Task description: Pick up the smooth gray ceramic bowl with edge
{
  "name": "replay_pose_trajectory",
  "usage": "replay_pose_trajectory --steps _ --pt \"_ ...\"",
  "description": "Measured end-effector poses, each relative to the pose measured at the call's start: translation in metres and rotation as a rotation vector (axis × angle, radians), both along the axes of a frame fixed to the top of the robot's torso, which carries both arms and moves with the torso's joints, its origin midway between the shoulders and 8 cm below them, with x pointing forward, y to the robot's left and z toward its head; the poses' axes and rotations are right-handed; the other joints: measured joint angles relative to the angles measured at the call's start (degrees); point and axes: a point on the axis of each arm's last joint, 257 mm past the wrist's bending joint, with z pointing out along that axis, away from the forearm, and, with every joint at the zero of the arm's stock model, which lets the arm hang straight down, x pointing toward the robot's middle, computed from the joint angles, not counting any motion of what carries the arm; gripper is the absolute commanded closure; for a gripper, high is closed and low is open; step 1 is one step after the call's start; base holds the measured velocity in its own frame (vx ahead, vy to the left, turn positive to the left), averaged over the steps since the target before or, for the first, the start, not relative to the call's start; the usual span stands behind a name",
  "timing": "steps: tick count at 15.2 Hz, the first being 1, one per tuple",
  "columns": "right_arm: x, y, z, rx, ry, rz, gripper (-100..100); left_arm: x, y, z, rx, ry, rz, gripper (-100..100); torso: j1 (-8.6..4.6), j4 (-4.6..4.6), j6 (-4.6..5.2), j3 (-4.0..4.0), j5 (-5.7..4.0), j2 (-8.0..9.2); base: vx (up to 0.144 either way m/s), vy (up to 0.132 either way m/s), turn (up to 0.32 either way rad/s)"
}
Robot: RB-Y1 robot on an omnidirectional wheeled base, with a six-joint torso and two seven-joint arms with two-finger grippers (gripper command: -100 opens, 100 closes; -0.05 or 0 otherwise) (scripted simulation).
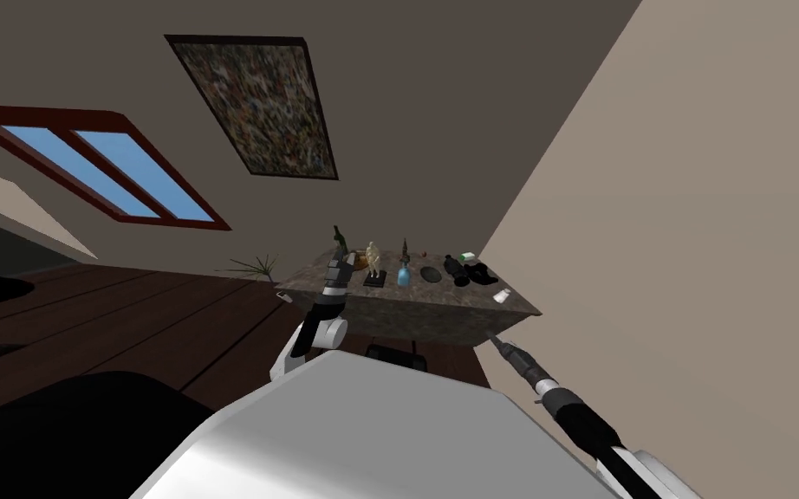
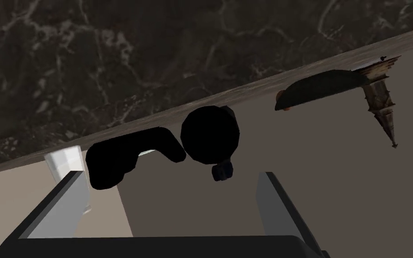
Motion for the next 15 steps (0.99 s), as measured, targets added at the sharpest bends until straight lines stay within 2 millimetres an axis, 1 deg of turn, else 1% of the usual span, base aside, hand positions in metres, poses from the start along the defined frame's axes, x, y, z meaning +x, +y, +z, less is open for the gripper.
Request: replay_pose_trajectory --steps 1,2,4,5,6,7,9,12,15 --pt "-0.003 -0.010 -0.006 -0.038 0.026 0.002 -100 0.000 0.000 0.000 0.000 0.000 0.000 0 0.02 0.00 -0.01 -0.01 0.00 -0.02 -0.014 0.086 0.223" --pt "-0.010 -0.026 -0.012 -0.085 0.057 0.002 -100 0.000 0.000 0.000 0.000 0.000 0.000 0 0.06 -0.01 -0.02 -0.01 0.02 -0.02 -0.020 0.088 0.200" --pt "-0.024 -0.048 -0.021 -0.174 0.115 0.009 -100 0.000 0.000 0.000 0.000 0.000 0.000 0 0.17 0.00 -0.02 -0.01 0.03 -0.02 -0.004 0.117 0.206" --pt "-0.030 -0.061 -0.024 -0.218 0.143 0.012 -100 0.000 0.000 0.000 0.000 0.000 0.000 0 0.22 -0.01 -0.01 -0.02 0.05 -0.03 -0.006 0.083 0.054" --pt "-0.031 -0.070 -0.026 -0.246 0.159 0.015 -100 0.000 0.000 0.000 0.000 0.000 0.000 0 0.16 0.00 0.01 -0.02 0.04 -0.03 -0.014 0.094 0.491" --pt "-0.036 -0.081 -0.028 -0.285 0.184 0.019 -100 0.000 0.000 0.000 0.000 0.000 0.000 0 0.16 0.00 0.04 0.00 0.04 0.00 -0.011 0.100 -0.023" --pt "-0.045 -0.103 -0.033 -0.368 0.233 0.028 -100 0.000 0.000 0.000 0.000 0.000 0.000 0 0.22 0.00 -0.02 0.00 0.04 -0.01 -0.004 0.117 0.184" --pt "-0.055 -0.135 -0.032 -0.474 0.293 0.040 -100 0.000 0.000 0.000 0.000 0.000 0.000 0 0.14 -0.01 -0.05 -0.03 0.03 -0.06 0.006 0.083 0.192" --pt "-0.065 -0.171 -0.029 -0.596 0.357 0.060 -100 0.000 0.000 0.000 0.000 0.000 0.000 0 0.22 -0.01 -0.04 -0.05 0.05 -0.08 0.004 0.122 0.291"
